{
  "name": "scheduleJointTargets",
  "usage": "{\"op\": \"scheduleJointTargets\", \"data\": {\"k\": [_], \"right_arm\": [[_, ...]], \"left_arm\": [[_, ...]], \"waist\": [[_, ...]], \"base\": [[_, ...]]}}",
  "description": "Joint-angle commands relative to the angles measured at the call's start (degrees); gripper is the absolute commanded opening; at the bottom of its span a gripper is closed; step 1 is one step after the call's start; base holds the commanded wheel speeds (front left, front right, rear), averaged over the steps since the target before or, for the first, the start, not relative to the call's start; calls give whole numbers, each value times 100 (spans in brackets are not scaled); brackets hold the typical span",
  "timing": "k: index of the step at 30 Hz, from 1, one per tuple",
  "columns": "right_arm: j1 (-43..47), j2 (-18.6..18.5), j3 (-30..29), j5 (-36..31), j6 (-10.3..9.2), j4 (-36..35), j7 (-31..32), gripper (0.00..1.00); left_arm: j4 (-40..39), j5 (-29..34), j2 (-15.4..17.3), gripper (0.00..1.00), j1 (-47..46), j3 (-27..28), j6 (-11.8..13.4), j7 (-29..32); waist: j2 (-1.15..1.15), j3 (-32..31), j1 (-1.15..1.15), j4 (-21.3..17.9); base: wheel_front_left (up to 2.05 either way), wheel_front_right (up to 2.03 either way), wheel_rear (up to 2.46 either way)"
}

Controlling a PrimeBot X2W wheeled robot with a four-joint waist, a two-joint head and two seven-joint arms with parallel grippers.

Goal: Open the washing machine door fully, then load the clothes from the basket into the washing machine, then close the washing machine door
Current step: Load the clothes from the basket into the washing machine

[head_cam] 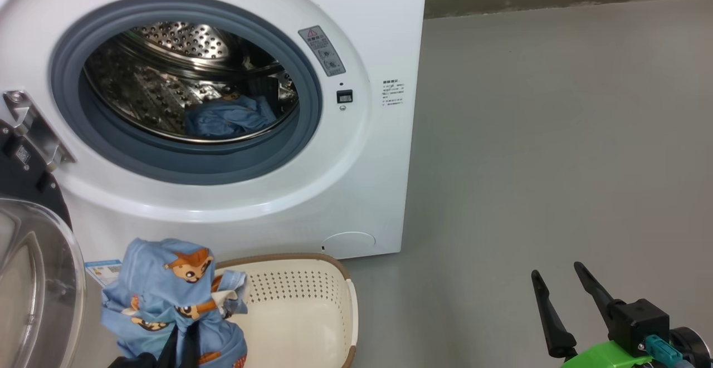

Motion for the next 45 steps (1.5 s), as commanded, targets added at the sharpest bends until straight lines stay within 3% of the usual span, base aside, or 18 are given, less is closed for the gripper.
{"op": "scheduleJointTargets", "data": {"k": [1,12,22,34,45], "right_arm": [[-152,-57,126,60,25,-173,6,100],[-307,-56,-24,109,25,-332,-15,100],[-860,-56,-99,97,25,-474,-132,100],[-1490,-56,130,525,25,-2,-692,100],[-2150,-56,643,1015,25,596,-1202,100]], "left_arm": [[-123,-16,95,0,-210,169,28,-17],[85,-93,92,0,-854,19,-28,354],[800,-186,303,0,-2650,32,-141,1060],[1860,-342,1048,0,-4927,313,-302,1888],[2310,-247,1762,0,-6655,319,-447,2396]], "waist": [[0,12,0,5],[0,518,0,84],[0,1516,0,-148],[0,2723,0,-972],[0,3665,0,-1572]], "base": [[0,0,0],[0,0,0],[0,0,0],[0,0,0],[0,0,0]]}}
